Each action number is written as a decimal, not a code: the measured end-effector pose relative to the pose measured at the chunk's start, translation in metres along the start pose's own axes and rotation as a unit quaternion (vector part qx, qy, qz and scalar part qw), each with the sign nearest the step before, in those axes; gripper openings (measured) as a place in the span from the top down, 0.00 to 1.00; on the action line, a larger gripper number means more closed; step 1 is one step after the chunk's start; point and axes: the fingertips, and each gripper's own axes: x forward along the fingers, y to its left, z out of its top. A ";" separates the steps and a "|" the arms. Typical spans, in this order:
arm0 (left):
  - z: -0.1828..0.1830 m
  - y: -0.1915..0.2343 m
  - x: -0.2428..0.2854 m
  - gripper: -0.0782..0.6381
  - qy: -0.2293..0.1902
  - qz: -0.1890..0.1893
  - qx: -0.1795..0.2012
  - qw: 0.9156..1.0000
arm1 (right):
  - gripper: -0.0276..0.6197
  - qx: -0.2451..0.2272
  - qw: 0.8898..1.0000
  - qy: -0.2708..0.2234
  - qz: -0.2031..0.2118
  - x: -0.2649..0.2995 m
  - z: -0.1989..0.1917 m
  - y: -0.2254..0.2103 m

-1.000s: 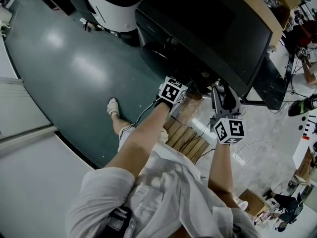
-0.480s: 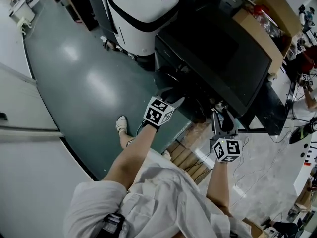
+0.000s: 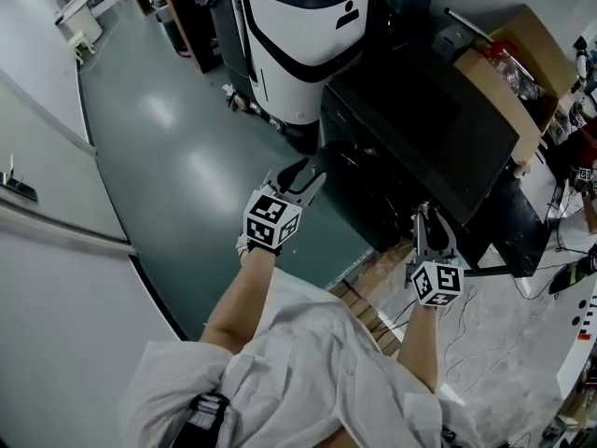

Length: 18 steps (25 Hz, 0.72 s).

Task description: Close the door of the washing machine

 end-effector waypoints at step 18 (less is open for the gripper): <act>0.067 0.001 -0.071 0.86 -0.102 0.053 0.048 0.992 | 0.91 -0.027 0.999 -0.034 0.004 -0.022 0.035 0.011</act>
